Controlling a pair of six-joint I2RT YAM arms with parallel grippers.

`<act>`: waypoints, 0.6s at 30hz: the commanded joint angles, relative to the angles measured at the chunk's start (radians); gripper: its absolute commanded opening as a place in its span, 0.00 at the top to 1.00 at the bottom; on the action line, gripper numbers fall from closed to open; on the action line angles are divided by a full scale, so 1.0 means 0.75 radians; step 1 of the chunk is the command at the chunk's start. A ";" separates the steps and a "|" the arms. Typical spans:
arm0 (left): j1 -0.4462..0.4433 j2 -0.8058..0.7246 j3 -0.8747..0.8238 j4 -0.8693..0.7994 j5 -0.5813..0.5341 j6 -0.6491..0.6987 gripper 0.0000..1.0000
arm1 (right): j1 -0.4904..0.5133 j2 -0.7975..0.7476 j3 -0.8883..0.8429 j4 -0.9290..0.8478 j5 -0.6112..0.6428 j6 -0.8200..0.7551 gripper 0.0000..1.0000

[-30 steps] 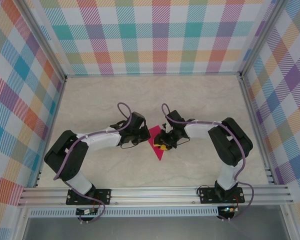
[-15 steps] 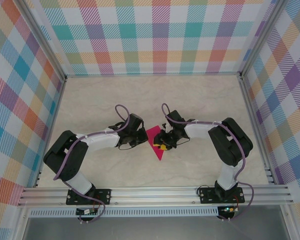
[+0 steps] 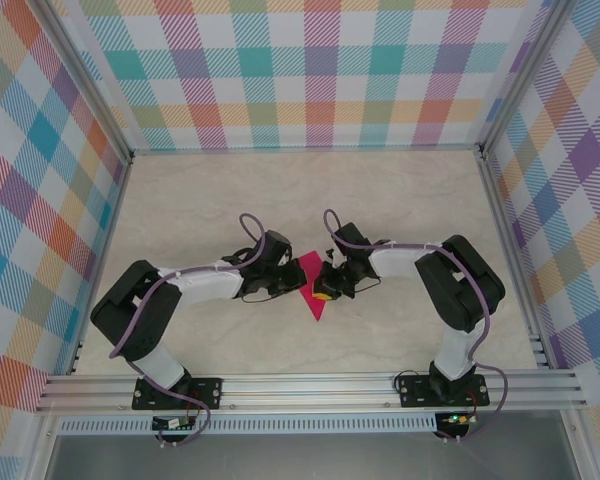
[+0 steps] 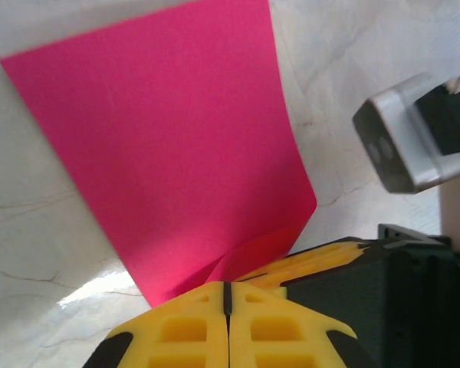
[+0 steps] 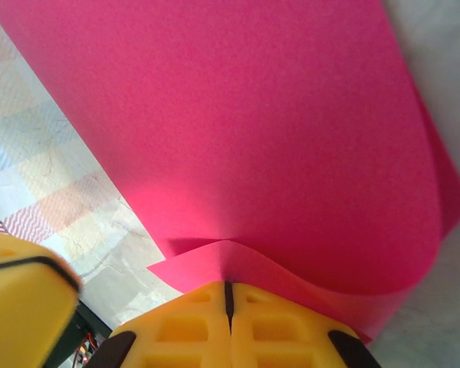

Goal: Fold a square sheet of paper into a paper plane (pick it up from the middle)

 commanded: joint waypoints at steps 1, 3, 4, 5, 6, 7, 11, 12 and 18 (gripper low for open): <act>-0.021 0.058 0.017 0.001 0.005 -0.023 0.97 | 0.009 0.062 -0.034 -0.077 0.067 -0.030 0.96; -0.029 0.081 0.025 0.006 0.018 -0.027 0.97 | 0.009 0.060 -0.034 -0.079 0.069 -0.032 0.97; -0.033 0.089 0.027 0.009 0.023 -0.028 0.97 | 0.009 0.061 -0.034 -0.084 0.072 -0.032 0.97; -0.040 0.100 0.034 0.009 0.031 -0.024 0.97 | 0.009 0.058 -0.032 -0.087 0.073 -0.032 0.97; -0.044 0.109 0.040 0.009 0.036 -0.023 0.97 | 0.009 0.055 -0.030 -0.089 0.074 -0.034 0.97; -0.048 0.114 0.042 0.012 0.041 -0.023 0.97 | 0.009 0.054 -0.030 -0.089 0.076 -0.035 0.97; -0.051 0.097 0.035 0.012 0.026 -0.021 0.97 | 0.010 0.050 -0.028 -0.090 0.079 -0.036 0.97; -0.051 0.087 0.034 0.005 0.019 -0.014 0.97 | 0.009 0.052 -0.028 -0.091 0.078 -0.036 0.97; -0.059 0.078 0.042 0.001 0.022 0.002 0.97 | 0.010 0.048 -0.034 -0.090 0.080 -0.036 0.96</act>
